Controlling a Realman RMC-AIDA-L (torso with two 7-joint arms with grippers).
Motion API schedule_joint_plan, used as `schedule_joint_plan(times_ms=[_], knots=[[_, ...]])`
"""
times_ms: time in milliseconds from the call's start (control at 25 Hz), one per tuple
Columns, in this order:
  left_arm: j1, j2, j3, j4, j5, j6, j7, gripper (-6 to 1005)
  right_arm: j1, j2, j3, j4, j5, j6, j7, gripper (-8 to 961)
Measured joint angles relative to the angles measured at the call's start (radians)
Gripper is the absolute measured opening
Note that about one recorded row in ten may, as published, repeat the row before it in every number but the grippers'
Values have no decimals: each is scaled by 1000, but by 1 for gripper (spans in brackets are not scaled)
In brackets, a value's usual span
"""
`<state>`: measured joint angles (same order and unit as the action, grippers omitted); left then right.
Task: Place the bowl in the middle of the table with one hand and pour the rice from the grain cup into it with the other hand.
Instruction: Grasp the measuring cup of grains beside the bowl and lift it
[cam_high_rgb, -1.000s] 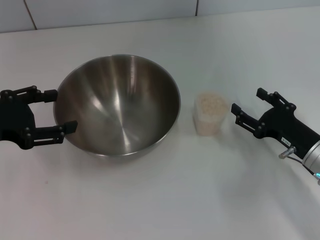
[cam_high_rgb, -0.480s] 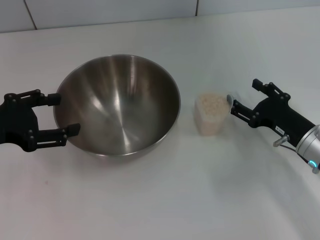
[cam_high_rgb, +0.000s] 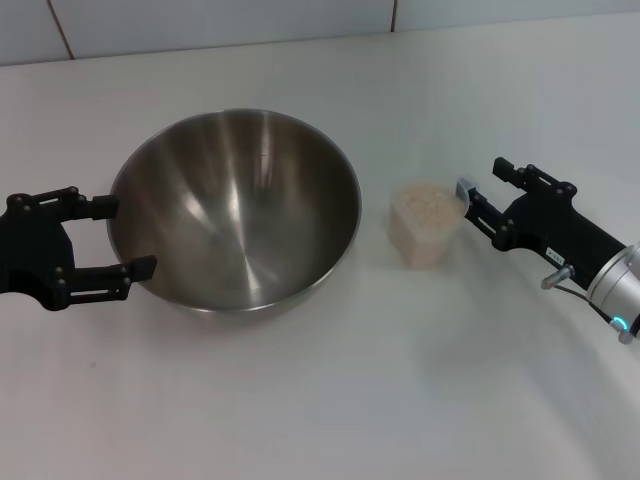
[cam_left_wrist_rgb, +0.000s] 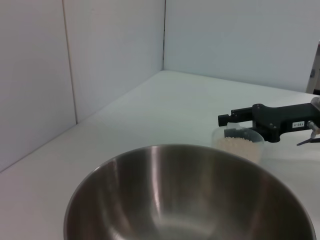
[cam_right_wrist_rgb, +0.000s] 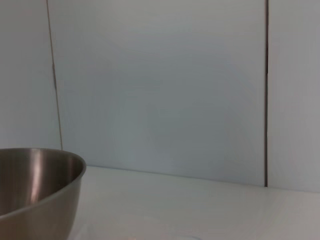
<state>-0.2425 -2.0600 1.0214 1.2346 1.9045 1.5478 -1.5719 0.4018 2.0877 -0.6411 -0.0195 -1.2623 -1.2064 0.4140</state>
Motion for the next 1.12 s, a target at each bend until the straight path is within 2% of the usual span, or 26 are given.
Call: schedule_joint_plan(times_ms=[80,200,640,840,1120], knots=[[-4,0,0,1,5,0,-4,835,3,0,5,5,0,0,-1,666],[-8,0,-1,2,6,0,-6,835,5,1,15,8,0,0,-3,425],[-13,0,-5,29,42,-1,-15,835,5,2,17,9,0,-13,-5,212],[-18,0,-5,31,46,0,-23,834,1,2,34,9,0,-35,-6,15],[-23,0,-4,31,68,0,-31,834,-18,2,136,9,0,-168,-6,11]])
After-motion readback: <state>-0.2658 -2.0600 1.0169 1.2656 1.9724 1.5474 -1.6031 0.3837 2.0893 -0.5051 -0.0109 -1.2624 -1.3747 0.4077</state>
